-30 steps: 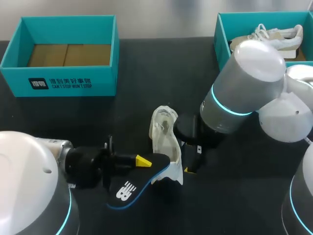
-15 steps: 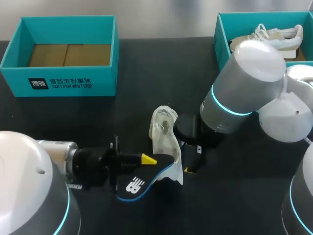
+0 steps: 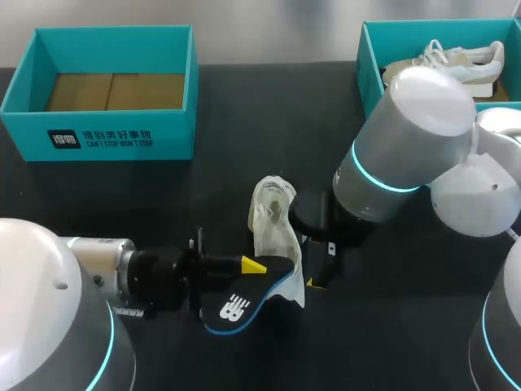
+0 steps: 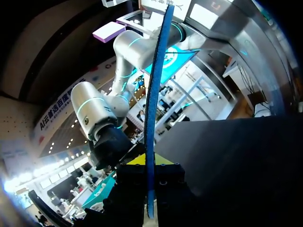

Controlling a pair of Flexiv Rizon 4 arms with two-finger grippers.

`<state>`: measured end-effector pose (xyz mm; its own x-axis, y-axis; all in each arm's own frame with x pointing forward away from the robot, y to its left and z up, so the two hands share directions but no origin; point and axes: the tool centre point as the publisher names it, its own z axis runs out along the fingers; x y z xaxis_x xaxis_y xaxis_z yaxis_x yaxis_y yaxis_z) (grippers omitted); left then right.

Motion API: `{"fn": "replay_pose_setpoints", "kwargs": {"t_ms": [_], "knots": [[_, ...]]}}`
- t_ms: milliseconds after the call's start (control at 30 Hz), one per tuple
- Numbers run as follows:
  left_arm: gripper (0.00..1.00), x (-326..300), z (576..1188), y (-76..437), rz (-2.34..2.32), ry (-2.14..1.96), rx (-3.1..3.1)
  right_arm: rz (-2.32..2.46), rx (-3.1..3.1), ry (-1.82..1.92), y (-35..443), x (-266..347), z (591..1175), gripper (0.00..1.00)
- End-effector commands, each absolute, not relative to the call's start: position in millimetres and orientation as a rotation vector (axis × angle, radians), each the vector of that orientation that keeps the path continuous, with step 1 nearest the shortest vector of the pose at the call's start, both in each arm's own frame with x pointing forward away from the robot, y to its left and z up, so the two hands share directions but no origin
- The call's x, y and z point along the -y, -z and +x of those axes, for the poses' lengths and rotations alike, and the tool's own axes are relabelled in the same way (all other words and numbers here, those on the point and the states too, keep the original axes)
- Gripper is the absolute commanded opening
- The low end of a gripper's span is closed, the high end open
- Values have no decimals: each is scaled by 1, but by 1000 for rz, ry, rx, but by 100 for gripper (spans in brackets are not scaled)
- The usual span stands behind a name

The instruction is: Take the shoe out of the shoebox, open the shoe tongue, remove and reinsert the insole, then place the shoe into the shoebox

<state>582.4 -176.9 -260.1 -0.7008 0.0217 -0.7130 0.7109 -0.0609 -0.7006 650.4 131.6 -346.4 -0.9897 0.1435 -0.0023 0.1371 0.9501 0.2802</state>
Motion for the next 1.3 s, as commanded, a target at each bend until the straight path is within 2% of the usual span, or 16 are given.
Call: {"fn": "replay_pose_setpoints", "kwargs": {"t_ms": [33,1300], "knots": [[0,184,585,263,775,1808,-1722,222,-3079,-438,347,-132,650,100],[0,189,606,284,688,1786,-1792,222,-3079,-438,347,-132,650,100]]}}
